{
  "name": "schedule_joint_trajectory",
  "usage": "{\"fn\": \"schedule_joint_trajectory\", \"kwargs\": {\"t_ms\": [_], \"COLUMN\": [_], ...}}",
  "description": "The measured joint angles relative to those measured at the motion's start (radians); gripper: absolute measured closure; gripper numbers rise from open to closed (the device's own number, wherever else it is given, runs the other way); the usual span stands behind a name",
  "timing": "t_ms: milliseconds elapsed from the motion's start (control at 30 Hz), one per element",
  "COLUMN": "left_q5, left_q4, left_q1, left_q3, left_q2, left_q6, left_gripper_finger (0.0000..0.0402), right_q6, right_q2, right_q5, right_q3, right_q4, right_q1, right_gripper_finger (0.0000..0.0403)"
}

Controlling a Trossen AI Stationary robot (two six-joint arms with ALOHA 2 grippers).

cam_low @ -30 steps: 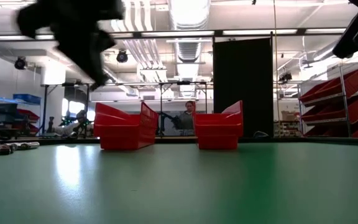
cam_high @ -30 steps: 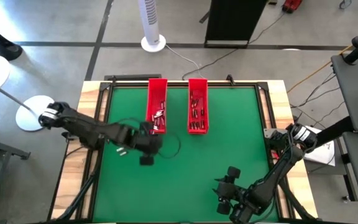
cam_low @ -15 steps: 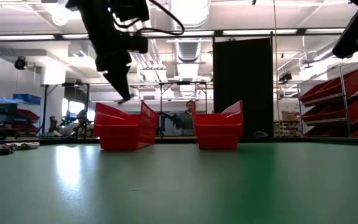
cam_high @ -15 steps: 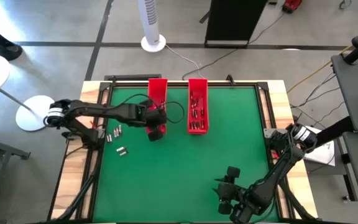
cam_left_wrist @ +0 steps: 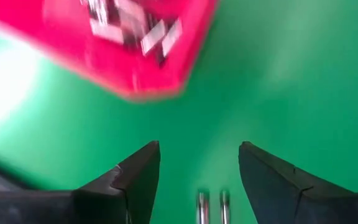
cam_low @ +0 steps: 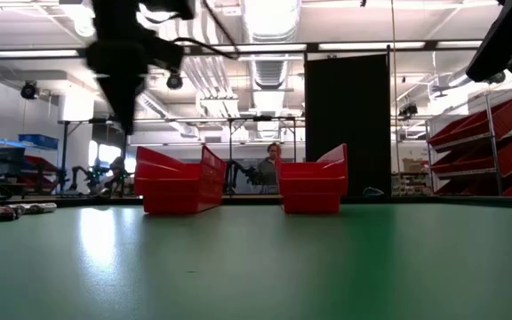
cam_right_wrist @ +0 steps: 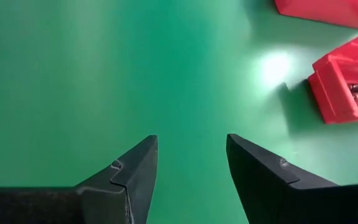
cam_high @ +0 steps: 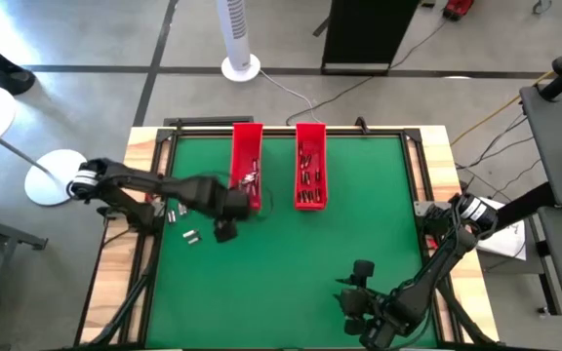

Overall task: Sort batteries
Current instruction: Put the silver battery into the left red bin

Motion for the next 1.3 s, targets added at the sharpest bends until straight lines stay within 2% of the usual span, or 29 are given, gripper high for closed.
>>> {"fn": "schedule_joint_trajectory", "kwargs": {"t_ms": [100, 333, 600, 800, 1000, 1133, 1300], "left_q5": [-0.006, -0.210, -0.179, -0.042, 0.121, 0.119, 0.104], "left_q4": [-0.056, -0.044, 0.000, -0.086, 0.063, 0.130, 0.161], "left_q1": [-0.092, -0.254, -0.380, -0.342, -0.238, -0.210, -0.209], "left_q3": [-0.049, -0.157, -0.185, -0.224, -0.406, -0.507, -0.542], "left_q2": [-0.001, 0.000, 0.002, -0.034, -0.141, -0.187, -0.211], "left_q6": [-0.086, -0.337, -0.404, -0.467, -0.508, -0.521, -0.530], "left_gripper_finger": [0.0206, 0.0210, 0.0211, 0.0227, 0.0235, 0.0235, 0.0235], "right_q6": [-0.022, -0.045, -0.048, -0.052, -0.062, -0.080, -0.099], "right_q2": [0.000, 0.000, 0.000, 0.000, 0.000, 0.000, 0.000], "right_q5": [0.000, 0.017, 0.016, 0.007, 0.004, 0.004, 0.004], "right_q3": [0.000, 0.000, 0.000, 0.000, 0.000, 0.000, 0.000], "right_q4": [0.000, 0.002, 0.005, 0.004, 0.003, 0.003, 0.004], "right_q1": [-0.005, -0.039, -0.108, -0.121, -0.119, -0.119, -0.120], "right_gripper_finger": [0.0222, 0.0234, 0.0232, 0.0223, 0.0229, 0.0236, 0.0243]}}
